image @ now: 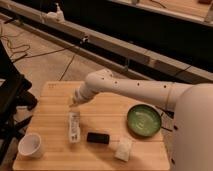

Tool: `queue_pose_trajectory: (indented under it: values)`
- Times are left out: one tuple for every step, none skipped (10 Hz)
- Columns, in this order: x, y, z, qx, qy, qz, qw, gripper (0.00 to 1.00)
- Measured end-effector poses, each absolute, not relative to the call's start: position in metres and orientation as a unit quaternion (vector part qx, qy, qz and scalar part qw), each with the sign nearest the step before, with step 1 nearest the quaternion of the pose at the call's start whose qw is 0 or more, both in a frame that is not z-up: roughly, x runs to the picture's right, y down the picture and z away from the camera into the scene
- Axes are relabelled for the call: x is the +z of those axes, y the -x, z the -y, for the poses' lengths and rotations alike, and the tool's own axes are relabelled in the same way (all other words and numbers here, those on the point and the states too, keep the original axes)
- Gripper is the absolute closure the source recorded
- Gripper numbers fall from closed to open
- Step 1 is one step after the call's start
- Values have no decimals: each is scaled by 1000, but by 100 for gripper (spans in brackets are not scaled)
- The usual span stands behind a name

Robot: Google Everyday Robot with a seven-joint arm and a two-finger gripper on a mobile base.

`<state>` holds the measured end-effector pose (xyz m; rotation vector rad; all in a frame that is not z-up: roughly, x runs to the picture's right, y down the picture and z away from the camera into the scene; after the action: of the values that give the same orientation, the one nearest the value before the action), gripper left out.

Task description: Stand the bottle upright

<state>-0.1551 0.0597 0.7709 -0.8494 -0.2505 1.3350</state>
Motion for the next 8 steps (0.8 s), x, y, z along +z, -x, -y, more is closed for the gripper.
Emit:
queue_pose_trajectory:
  values:
    - [774, 149, -43, 606, 365, 119, 696, 100]
    - [778, 142, -23, 612, 344, 127, 701, 100]
    - [780, 138, -10, 613, 329, 132, 707, 100]
    - [783, 131, 7, 609, 302, 138, 720, 100]
    - [784, 129, 22, 602, 280, 148, 733, 100]
    - [783, 132, 31, 592, 266, 161, 743, 100]
    - [779, 135, 44, 578, 248, 184, 755, 100]
    - [772, 137, 58, 567, 231, 217, 761, 100]
